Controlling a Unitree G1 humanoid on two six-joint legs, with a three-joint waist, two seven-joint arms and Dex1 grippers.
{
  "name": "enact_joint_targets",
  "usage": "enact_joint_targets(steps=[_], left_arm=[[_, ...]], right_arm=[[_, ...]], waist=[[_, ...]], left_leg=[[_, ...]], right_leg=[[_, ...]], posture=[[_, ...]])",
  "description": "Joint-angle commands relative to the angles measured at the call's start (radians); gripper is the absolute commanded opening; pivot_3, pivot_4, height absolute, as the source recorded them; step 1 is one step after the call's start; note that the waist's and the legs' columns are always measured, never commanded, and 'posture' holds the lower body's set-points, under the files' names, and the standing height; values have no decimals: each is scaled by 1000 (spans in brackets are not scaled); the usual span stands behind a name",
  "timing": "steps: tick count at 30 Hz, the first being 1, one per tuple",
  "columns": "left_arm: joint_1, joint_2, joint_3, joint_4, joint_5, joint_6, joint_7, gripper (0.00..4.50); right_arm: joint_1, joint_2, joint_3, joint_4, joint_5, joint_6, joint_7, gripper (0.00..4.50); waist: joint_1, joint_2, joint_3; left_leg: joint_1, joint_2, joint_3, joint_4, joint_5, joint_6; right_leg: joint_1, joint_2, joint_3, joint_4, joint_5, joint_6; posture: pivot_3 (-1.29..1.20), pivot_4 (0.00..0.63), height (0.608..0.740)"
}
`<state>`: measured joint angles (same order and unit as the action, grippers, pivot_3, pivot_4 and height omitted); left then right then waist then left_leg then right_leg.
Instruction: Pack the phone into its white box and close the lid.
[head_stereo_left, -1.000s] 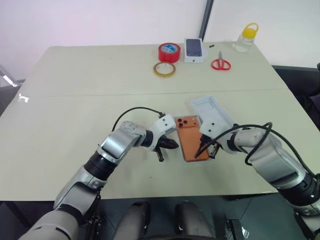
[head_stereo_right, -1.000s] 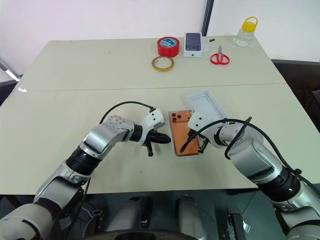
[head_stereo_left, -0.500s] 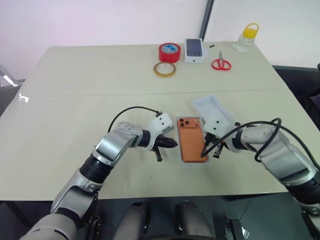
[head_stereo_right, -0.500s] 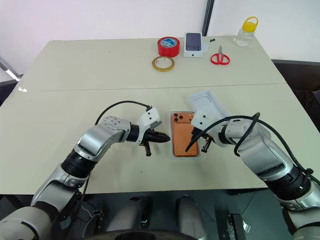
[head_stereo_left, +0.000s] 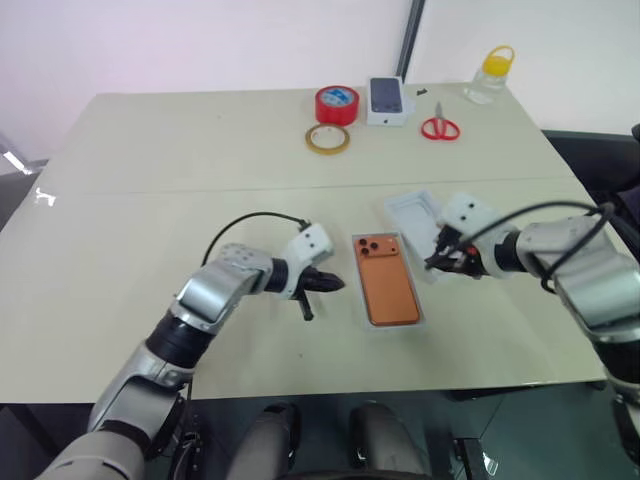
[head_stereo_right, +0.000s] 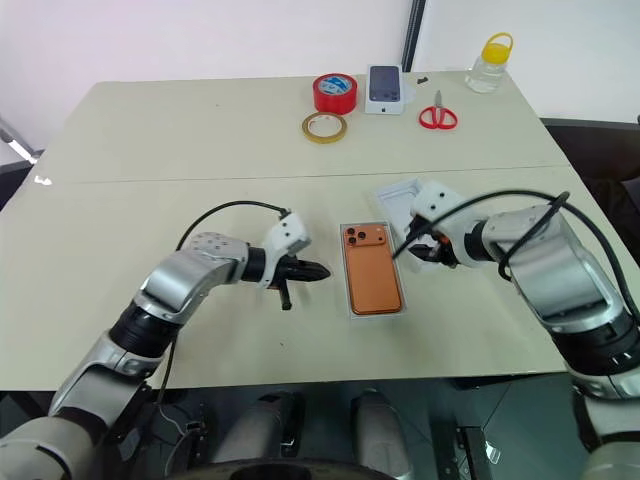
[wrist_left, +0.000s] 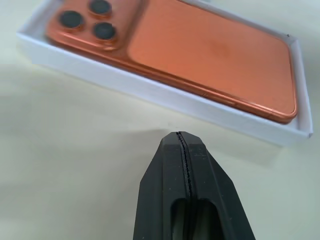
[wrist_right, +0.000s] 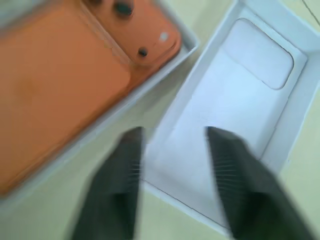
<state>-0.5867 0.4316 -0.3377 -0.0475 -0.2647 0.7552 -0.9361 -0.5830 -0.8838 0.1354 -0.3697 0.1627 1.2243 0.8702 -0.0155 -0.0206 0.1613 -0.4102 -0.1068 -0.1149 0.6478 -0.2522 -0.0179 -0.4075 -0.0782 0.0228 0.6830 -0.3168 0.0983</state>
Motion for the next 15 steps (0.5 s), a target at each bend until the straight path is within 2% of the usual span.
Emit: enact_joint_targets(steps=[1, 6, 15], left_arm=[[15, 22, 117, -21, -56, -125, -42, 0], [53, 57, 163, -75, -83, -203, -87, 0], [127, 87, 149, -152, -86, -218, -85, 0]], right_arm=[[-47, 51, -61, 56, 54, 134, -42, 2811], [-80, 100, -77, 129, 91, 223, -97, 2811], [-102, 105, -9, 208, 98, 191, -157, 2811]], waist=[[4, 0, 0], [8, 0, 0], [1, 0, 0]], left_leg=[[0, 0, 0, 0, 0, 0], [0, -1, 0, 0, 0, 0], [0, 0, 0, 0, 0, 0]], right_leg=[[0, 0, 0, 0, 0, 0], [1, -1, 0, -1, 0, 0], [0, -1, 0, 0, 0, 0]], posture=[[0, 150, 740], [0, 150, 740], [0, 150, 740]])
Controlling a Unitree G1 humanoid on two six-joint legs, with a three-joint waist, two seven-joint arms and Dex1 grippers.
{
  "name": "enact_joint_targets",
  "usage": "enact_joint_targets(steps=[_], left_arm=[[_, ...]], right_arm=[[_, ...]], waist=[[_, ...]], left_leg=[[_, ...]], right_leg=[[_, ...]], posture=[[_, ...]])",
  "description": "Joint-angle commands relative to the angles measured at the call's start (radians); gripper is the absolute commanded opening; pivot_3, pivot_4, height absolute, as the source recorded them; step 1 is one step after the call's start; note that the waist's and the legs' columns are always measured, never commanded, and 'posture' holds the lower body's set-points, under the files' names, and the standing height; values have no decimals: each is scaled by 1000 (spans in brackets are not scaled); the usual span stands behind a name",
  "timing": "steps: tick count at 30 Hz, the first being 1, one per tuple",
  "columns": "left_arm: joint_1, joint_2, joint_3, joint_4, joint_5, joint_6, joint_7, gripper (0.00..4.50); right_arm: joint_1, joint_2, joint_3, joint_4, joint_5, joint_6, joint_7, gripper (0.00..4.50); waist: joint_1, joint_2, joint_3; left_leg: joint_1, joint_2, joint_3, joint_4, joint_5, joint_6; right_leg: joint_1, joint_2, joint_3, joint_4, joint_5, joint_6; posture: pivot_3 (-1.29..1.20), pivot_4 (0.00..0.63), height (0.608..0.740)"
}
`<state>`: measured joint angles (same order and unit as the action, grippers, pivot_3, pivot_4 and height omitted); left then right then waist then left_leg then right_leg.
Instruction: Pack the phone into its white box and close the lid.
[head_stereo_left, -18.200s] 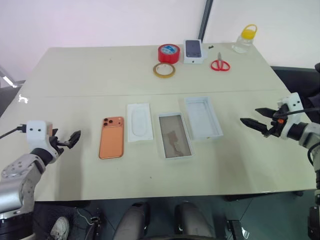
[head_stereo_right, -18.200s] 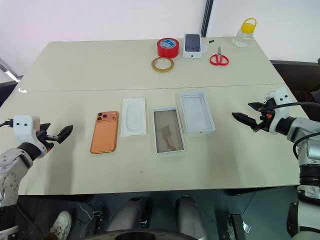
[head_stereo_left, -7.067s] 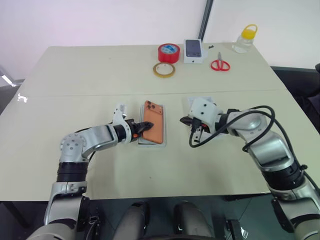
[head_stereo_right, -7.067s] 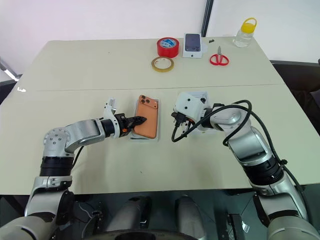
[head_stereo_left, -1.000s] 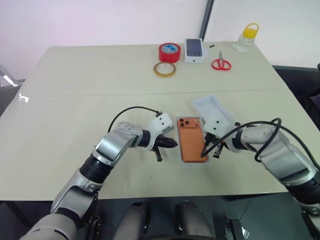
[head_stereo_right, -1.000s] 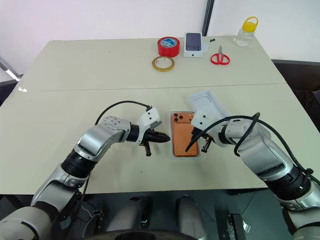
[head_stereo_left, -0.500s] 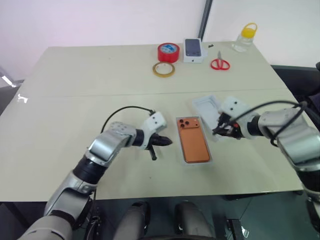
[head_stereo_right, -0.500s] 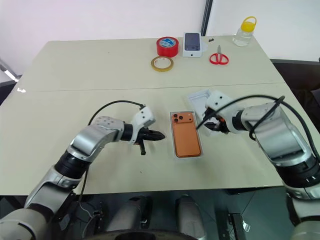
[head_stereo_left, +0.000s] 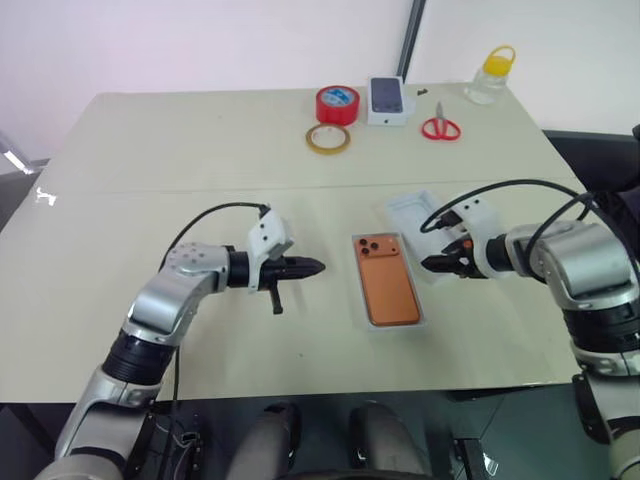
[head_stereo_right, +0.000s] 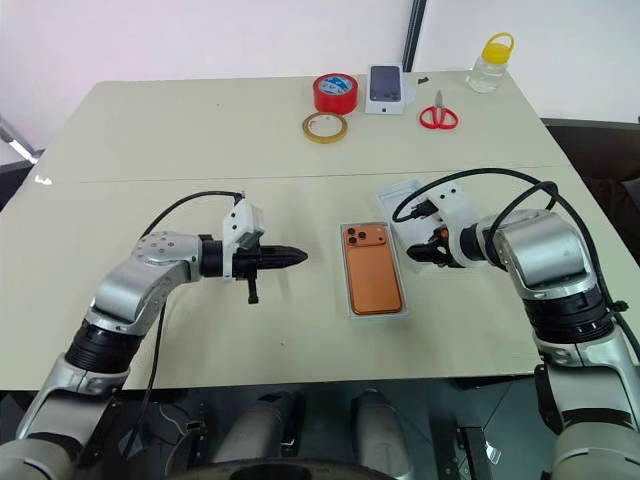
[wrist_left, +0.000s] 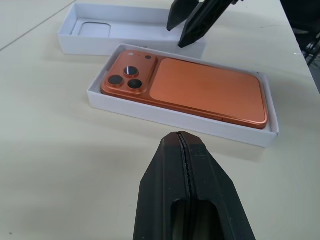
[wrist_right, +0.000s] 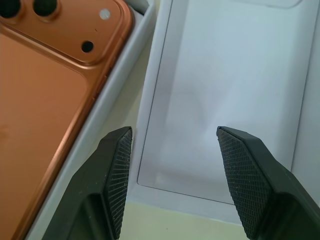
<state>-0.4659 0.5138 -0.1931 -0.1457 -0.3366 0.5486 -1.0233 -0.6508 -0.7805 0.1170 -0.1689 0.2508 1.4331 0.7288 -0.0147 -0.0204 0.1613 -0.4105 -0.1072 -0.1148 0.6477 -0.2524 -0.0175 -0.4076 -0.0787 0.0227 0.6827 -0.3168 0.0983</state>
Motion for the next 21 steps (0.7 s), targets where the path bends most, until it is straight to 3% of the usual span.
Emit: enact_joint_targets(steps=[1, 11, 14, 18, 21], left_arm=[[8, 2, 3, -58, -14, -9, 6, 0], [22, 23, -6, -78, -23, -28, -30, 0], [25, 30, -9, -68, -12, -35, -21, 0], [36, 29, -10, -73, -12, -36, -8, 0], [52, 30, -5, -81, -11, -32, 8, 0]], right_arm=[[-39, 5, 16, 17, 9, -22, -22, 2811], [-171, 120, 63, 228, -22, -29, -126, 2811], [-214, 138, 75, 292, -24, -32, -136, 1992], [-243, 126, 109, 313, -17, -46, -118, 17], [-255, 129, 84, 303, 0, -14, -122, 17]], waist=[[0, 0, 0], [-3, 0, 0], [-1, 0, 0], [-1, 0, 0], [-2, 0, 0]], left_leg=[[0, 0, 0, 0, 0, 0], [0, 0, 0, 0, 0, 0], [0, 0, 0, 0, 0, 0], [0, 0, 0, 0, 0, 0], [0, 0, 0, 0, 0, 0]], right_leg=[[0, 0, 0, 0, 0, 0], [0, 0, 0, 1, 0, 0], [0, 0, 0, 0, 0, 0], [0, 0, 0, 0, 0, 0], [0, 0, 0, 0, 0, 0]], posture=[[0, 150, 740], [0, 150, 740], [0, 150, 740], [0, 150, 740], [0, 150, 740]])
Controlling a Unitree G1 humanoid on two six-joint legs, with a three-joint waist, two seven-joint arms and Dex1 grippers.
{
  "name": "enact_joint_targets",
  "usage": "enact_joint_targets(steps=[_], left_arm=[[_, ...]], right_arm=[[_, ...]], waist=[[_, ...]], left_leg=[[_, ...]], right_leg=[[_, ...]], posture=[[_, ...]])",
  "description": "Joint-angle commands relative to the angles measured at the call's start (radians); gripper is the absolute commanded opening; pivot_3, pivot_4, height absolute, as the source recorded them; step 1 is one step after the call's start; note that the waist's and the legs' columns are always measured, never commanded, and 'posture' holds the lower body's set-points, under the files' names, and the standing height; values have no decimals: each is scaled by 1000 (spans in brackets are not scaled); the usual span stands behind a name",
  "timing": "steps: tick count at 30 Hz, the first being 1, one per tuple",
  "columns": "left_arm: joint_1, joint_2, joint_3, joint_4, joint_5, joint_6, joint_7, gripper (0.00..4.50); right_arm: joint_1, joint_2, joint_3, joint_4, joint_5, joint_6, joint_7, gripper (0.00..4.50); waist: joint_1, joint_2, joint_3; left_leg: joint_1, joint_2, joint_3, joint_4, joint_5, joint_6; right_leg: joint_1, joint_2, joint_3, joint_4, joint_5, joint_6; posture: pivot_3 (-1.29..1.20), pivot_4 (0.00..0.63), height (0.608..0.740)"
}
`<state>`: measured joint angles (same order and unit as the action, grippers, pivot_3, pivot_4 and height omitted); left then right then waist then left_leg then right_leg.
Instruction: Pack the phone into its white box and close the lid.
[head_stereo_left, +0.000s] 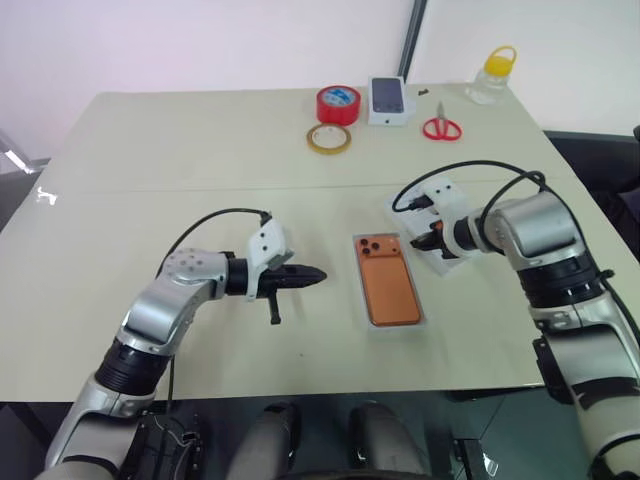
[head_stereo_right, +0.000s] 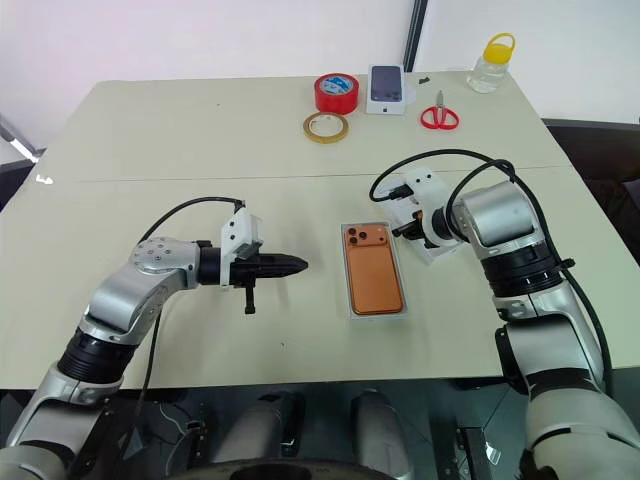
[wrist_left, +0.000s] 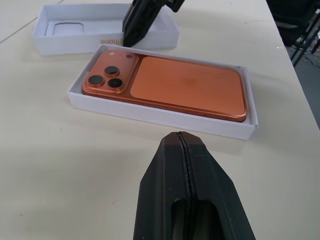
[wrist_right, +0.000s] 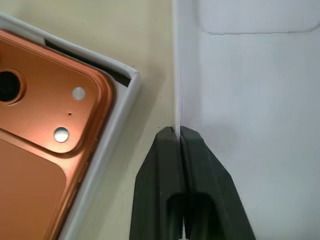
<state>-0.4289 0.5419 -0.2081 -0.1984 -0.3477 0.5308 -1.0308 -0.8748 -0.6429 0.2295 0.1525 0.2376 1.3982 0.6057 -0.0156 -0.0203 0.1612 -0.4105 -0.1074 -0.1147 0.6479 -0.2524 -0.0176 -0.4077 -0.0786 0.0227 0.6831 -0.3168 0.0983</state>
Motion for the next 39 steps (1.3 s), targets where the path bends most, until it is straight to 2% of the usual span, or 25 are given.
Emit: enact_joint_targets(steps=[1, 6, 9, 11, 13, 16, 17, 18, 19, 20, 26, 29, 32, 35, 38, 39], left_arm=[[20, 2, 13, -32, -1, -13, 22, 0], [47, 20, 84, -7, -8, -20, 72, 0], [31, 15, 154, 41, -28, -14, 113, 0], [21, 12, 177, 60, -34, -16, 126, 0], [0, 7, 193, 84, -37, -16, 135, 0], [-20, 6, 202, 91, -55, -46, 99, 0], [-21, 10, 201, 91, -55, -53, 89, 0], [-22, 14, 201, 94, -55, -56, 82, 0], [-25, 20, 200, 104, -50, -61, 78, 0], [-29, 24, 200, 117, -46, -66, 75, 0], [-25, 30, 170, 120, -47, -75, 40, 0], [-16, 30, 155, 108, -47, -79, 21, 0], [-11, 20, 113, 105, -31, -90, 5, 0], [-22, -6, 78, 108, -23, -95, 6, 0], [-47, -52, 22, 114, -7, -93, 12, 0], [-52, -62, 7, 115, 1, -99, 10, 0]], right_arm=[[-35, -8, -43, -25, 20, 32, -1, 17], [-88, 26, -262, -136, 113, 94, 7, 17], [-111, 99, -443, -206, 342, 209, 27, 17], [-96, 122, -485, -224, 492, 216, -23, 17], [-49, 193, -530, -233, 709, 216, -166, 17], [84, 332, -560, -177, 1140, 216, -508, 17], [152, 289, -467, -192, 1402, 92, -695, 17], [208, 269, -401, -217, 1580, -7, -840, 17], [264, 269, -350, -257, 1687, -88, -943, 17], [314, 287, -315, -301, 1733, -149, -1009, 17], [506, 471, -297, -470, 1735, -377, -1342, 17], [534, 495, -304, -506, 1735, -416, -1419, 17], [541, 503, -333, -512, 1735, -440, -1478, 882], [521, 458, -347, -497, 1735, -415, -1470, 2362], [427, 227, -344, -430, 1735, -305, -1347, 3865], [394, 150, -338, -406, 1735, -275, -1306, 3865]], waist=[[-2, 0, 0], [-2, 1, 0], [-4, 1, 0], [-1, 1, 0], [1, 0, 0], [0, 0, 0], [2, 0, 0], [3, 1, 0], [2, 1, 1], [-3, 1, 1], [-30, 2, 0], [-29, 2, 0], [-28, 2, 0], [-27, 2, 0], [-25, 4, 1], [-24, 4, 1]], left_leg=[[0, 0, 0, 0, 0, 0], [0, 0, 0, 0, 0, 0], [0, 1, 0, -1, 0, 0], [0, 1, 0, -1, 0, 0], [0, 1, 0, 0, 0, 0], [0, 1, 0, 0, 0, 1], [0, 1, 0, 0, 0, 1], [0, 0, 0, 0, 0, 1], [-1, 0, 0, 0, 0, 1], [-1, 0, 0, 0, 0, 1], [1, 1, 0, 0, -3, 6], [1, 1, 0, 0, -3, 6], [1, 1, 0, 0, -3, 6], [1, 1, 0, 0, -3, 6], [1, 0, 1, 1, -3, 7], [1, 0, 1, 1, -4, 8]], right_leg=[[0, 0, 0, 0, 0, 0], [-1, 0, 0, 0, 0, 0], [-1, 1, 0, 1, 0, 0], [-1, 1, 0, 1, 0, 0], [0, 0, 0, 1, 0, 0], [1, 0, 0, 0, 0, 0], [0, 0, 0, 0, 0, 0], [0, 0, 0, 0, 0, 0], [0, -1, -1, 0, 0, 0], [0, -2, 0, 0, 0, 0], [0, 1, 1, 2, 0, 0], [0, 1, 1, 2, 0, 0], [0, 1, 1, 2, 0, 0], [0, 1, 1, 2, 0, 0], [1, 0, 1, 2, 0, 0], [1, 0, 1, 2, 0, 0]], posture=[[0, 150, 740], [0, 150, 740], [0, 150, 740], [0, 150, 740], [0, 150, 740], [0, 150, 740], [0, 150, 740], [0, 150, 740], [0, 150, 740], [0, 150, 740], [0, 150, 740], [0, 150, 740], [0, 150, 740], [0, 150, 740], [0, 150, 740], [0, 150, 740]])
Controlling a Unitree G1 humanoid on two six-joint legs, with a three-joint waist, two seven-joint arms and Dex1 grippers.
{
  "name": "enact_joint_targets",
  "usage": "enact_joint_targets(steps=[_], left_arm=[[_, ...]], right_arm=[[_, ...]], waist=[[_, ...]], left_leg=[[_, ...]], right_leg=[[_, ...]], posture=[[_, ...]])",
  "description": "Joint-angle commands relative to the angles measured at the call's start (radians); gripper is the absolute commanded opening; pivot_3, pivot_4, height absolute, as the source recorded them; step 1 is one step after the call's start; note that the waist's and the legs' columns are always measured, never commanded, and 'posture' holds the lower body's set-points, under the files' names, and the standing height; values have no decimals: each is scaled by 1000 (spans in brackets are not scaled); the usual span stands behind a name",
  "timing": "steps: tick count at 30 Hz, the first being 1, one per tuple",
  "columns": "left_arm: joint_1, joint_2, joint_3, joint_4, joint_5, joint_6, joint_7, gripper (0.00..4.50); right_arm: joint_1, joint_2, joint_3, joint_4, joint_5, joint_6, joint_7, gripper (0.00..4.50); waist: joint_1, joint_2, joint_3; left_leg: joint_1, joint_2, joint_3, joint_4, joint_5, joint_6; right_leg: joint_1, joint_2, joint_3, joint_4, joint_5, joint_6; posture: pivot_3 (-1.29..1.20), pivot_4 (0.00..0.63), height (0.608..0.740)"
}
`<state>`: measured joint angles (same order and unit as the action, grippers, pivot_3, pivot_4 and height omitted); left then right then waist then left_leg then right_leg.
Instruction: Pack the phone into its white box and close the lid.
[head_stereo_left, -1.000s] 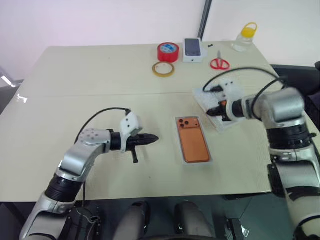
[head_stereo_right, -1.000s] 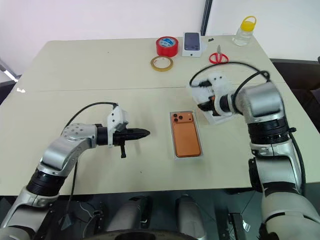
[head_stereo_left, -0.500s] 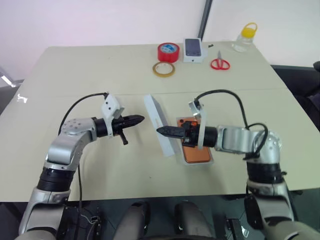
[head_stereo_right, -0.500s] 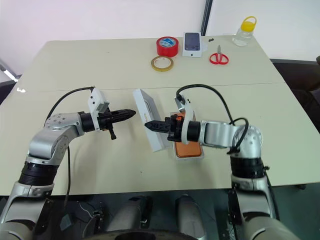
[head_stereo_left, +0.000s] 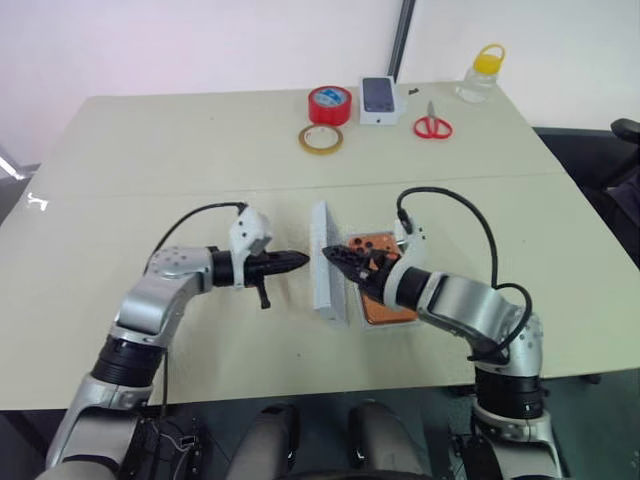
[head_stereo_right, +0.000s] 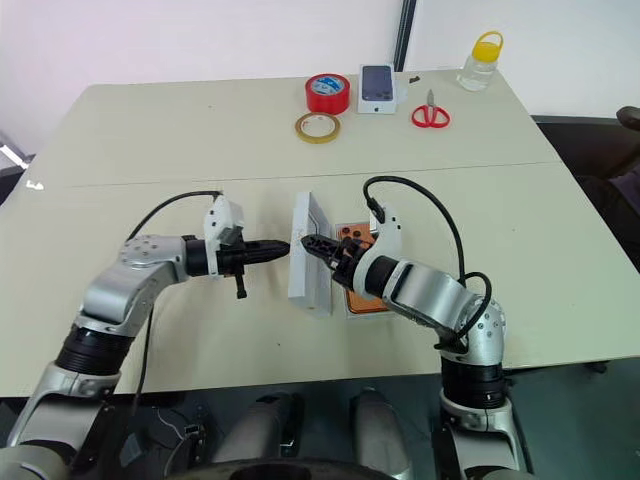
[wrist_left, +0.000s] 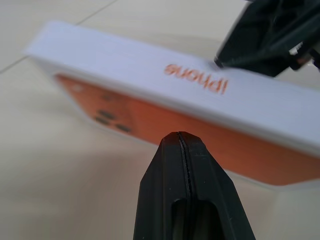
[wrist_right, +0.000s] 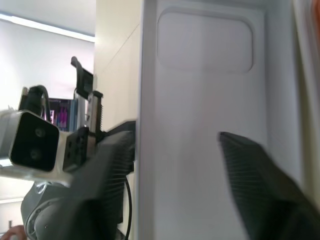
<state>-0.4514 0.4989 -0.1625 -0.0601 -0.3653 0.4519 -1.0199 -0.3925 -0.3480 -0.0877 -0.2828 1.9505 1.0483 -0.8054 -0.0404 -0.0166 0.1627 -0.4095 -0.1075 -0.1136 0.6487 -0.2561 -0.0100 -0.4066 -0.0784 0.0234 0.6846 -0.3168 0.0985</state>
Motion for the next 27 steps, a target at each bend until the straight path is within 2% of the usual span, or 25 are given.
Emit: enact_joint_targets(steps=[1, 4, 7, 9, 11, 14, 19, 20, 27], left_arm=[[-35, -29, -52, -23, 25, -21, -1, 0], [-65, -78, -95, -14, 48, -7, 23, 0], [-84, -113, -120, -2, 66, -4, 37, 0], [-89, -126, -129, 1, 72, -5, 39, 0], [-92, -130, -130, 5, 72, -5, 42, 0], [-99, -138, -93, 19, 64, -3, 72, 0], [-103, -109, -5, 6, 35, 22, 105, 0], [-101, -93, 6, 5, 40, 24, 107, 0], [-110, -2, -4, 54, 80, 35, 89, 0]], right_arm=[[-125, -226, -8, 44, 16, 103, 141, 3865], [-219, -423, 25, 56, -211, 194, 353, 3865], [-249, -507, 70, 47, -435, 170, 541, 3865], [-255, -575, 144, 2, -633, 127, 689, 3865], [-255, -614, 199, -20, -768, 88, 810, 3865], [-250, -650, 259, -29, -936, 30, 945, 2970], [-235, -721, 393, -92, -1252, -120, 1139, 279], [-230, -728, 413, -104, -1306, -152, 1171, 24], [-205, -678, 459, -117, -1509, -208, 1289, 24]], waist=[[0, 0, 0], [-1, 1, 0], [-4, 0, 0], [-2, 0, 0], [-1, 0, 0], [0, 0, 0], [2, 0, 0], [1, 0, 0], [13, 0, 0]], left_leg=[[0, 0, 0, 0, -1, 1], [0, 1, -1, -1, -1, 1], [0, 2, -1, -1, -1, 2], [0, 2, 0, 0, -1, 2], [0, 2, 0, 0, -1, 2], [0, 1, 0, 0, -1, 2], [0, 1, 0, 0, -1, 2], [0, 1, 0, 0, -1, 2], [0, 1, 0, 0, 0, 0]], right_leg=[[0, 0, 0, 0, 0, 0], [1, 1, -1, -1, 0, 0], [1, 1, -1, -2, 0, 0], [1, 1, -1, -2, 0, 0], [1, 1, -1, -1, 0, 0], [1, 1, -1, -1, 0, 0], [0, 1, -1, -1, 0, 0], [0, 1, -1, -1, 0, 0], [0, 0, -1, -2, 0, 0]], posture=[[0, 150, 740], [0, 150, 740], [0, 150, 740], [0, 150, 740], [0, 150, 740], [0, 150, 740], [0, 150, 740], [0, 150, 740], [0, 150, 740]])
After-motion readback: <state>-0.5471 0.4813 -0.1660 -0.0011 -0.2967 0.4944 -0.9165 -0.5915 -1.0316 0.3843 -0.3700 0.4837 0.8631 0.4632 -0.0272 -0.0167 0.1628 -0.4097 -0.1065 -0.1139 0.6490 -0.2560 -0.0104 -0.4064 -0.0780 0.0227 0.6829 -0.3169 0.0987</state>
